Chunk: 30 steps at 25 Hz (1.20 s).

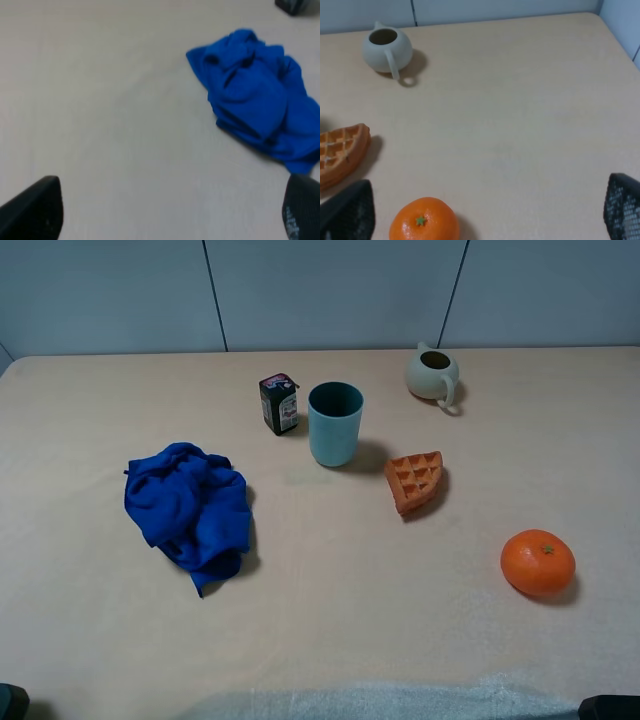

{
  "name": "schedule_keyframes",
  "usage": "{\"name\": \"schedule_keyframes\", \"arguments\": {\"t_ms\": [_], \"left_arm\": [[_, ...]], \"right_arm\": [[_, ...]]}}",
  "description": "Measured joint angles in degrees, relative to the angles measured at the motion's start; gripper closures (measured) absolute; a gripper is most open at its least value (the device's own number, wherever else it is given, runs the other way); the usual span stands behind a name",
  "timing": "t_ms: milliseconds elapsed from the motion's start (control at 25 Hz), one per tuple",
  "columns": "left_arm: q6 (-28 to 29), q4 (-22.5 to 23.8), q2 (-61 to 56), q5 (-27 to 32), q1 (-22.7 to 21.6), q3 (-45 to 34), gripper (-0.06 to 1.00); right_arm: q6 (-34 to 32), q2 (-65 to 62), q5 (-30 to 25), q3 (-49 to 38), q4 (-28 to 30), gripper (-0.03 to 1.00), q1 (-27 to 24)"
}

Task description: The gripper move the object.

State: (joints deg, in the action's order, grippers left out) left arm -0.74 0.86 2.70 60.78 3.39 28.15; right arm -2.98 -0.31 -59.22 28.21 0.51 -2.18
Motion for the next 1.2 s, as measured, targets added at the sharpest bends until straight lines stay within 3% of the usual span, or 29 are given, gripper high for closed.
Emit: {"name": "schedule_keyframes", "arguments": {"t_ms": [1200], "left_arm": [[-0.1, 0.0, -3.05, 0.01, 0.0, 0.0, 0.06]], "right_arm": [[0.0, 0.0, 0.0, 0.0, 0.0, 0.27, 0.0]]}}
